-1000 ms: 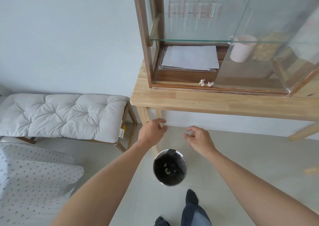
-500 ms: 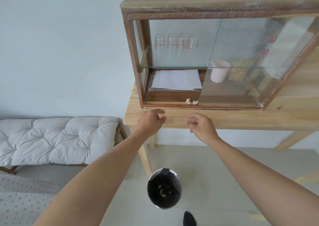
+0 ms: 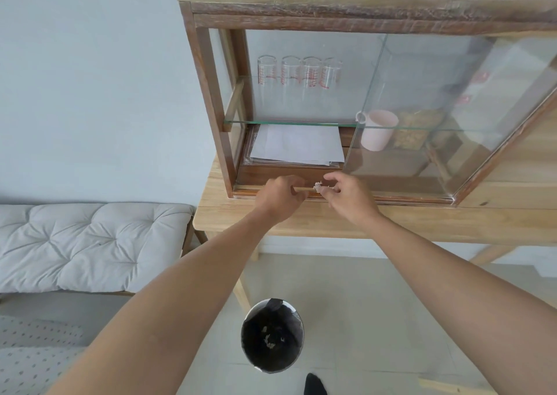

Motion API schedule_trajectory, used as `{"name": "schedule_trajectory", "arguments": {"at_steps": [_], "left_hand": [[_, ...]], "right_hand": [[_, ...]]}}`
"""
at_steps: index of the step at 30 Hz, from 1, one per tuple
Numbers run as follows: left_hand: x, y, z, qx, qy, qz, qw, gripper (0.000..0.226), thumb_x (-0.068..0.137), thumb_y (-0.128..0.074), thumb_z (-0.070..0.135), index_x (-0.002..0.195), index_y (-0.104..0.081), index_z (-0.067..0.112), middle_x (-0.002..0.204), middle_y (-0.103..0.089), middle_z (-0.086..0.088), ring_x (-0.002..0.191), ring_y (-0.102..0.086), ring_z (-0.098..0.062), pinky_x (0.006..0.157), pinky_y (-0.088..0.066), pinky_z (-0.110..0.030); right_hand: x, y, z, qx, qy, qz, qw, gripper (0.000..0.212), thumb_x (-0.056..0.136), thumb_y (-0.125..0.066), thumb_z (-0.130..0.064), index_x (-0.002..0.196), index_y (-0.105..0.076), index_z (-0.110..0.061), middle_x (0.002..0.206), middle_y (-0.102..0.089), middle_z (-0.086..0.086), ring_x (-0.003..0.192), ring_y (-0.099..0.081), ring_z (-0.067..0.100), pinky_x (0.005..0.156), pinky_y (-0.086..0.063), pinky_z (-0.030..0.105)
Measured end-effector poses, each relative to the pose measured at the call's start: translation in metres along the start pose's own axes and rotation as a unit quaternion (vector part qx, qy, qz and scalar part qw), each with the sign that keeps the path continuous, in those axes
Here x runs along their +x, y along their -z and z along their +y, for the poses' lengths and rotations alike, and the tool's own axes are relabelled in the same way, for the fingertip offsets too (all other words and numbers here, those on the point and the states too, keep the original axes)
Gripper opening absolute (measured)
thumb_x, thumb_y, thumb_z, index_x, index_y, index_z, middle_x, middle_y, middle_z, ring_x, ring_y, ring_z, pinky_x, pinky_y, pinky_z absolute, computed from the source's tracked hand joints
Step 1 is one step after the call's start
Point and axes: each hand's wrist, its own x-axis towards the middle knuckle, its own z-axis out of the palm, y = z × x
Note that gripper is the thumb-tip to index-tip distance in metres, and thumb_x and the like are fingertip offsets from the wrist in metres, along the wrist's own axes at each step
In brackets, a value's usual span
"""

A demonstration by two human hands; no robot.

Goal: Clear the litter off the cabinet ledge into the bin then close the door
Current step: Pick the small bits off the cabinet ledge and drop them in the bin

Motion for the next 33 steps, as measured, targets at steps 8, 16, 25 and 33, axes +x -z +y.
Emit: {"name": "schedule_trajectory", "arguments": {"at_steps": [8,16,25,33], "left_hand": [[0.023,-0.018,0.022,0.058,0.0,-0.04,0.998,0.038,0.095,-0.065,0.04,0.133,-0.069,0.041,0.116,-0.076,0.003,0.111,-0.067,-0.03,0.09,-0.056,-0.044],[0.023,-0.017,0.018,0.052,0.017,-0.032,0.998,0.021,0.095,-0.068,0.041,0.111,-0.079,0.036,0.106,-0.078,0.001,0.103,-0.069,-0.031,0.082,-0.057,-0.041],[-0.017,0.006,-0.002,0.042,0.028,-0.02,0.999,0.024,0.095,-0.07,0.046,0.112,-0.079,0.032,0.089,-0.072,0.008,0.098,-0.068,-0.023,0.074,-0.053,-0.033],[-0.081,0.022,-0.039,0.027,0.052,-0.023,0.998,0.025,0.096,-0.069,0.048,0.111,-0.077,0.03,0.079,-0.072,0.009,0.084,-0.068,-0.018,0.064,-0.049,-0.031]], "right_hand": [[0.003,0.001,0.005,-0.293,0.035,-0.016,0.955,0.034,0.101,-0.057,-0.027,0.132,-0.068,-0.019,0.119,-0.078,0.016,0.112,-0.071,0.045,0.083,-0.055,0.045],[-0.003,-0.004,0.013,-0.267,0.042,0.035,0.962,0.026,0.102,-0.055,-0.026,0.118,-0.076,-0.028,0.105,-0.081,0.012,0.102,-0.073,0.043,0.07,-0.041,0.04],[-0.036,-0.017,-0.002,-0.159,0.007,0.028,0.987,0.025,0.101,-0.06,-0.036,0.117,-0.078,-0.031,0.101,-0.083,-0.003,0.103,-0.073,0.033,0.077,-0.053,0.038],[-0.091,-0.047,-0.006,-0.126,-0.003,-0.008,0.992,0.027,0.103,-0.058,-0.044,0.114,-0.078,-0.03,0.089,-0.078,-0.002,0.091,-0.071,0.032,0.076,-0.055,0.038]]}}
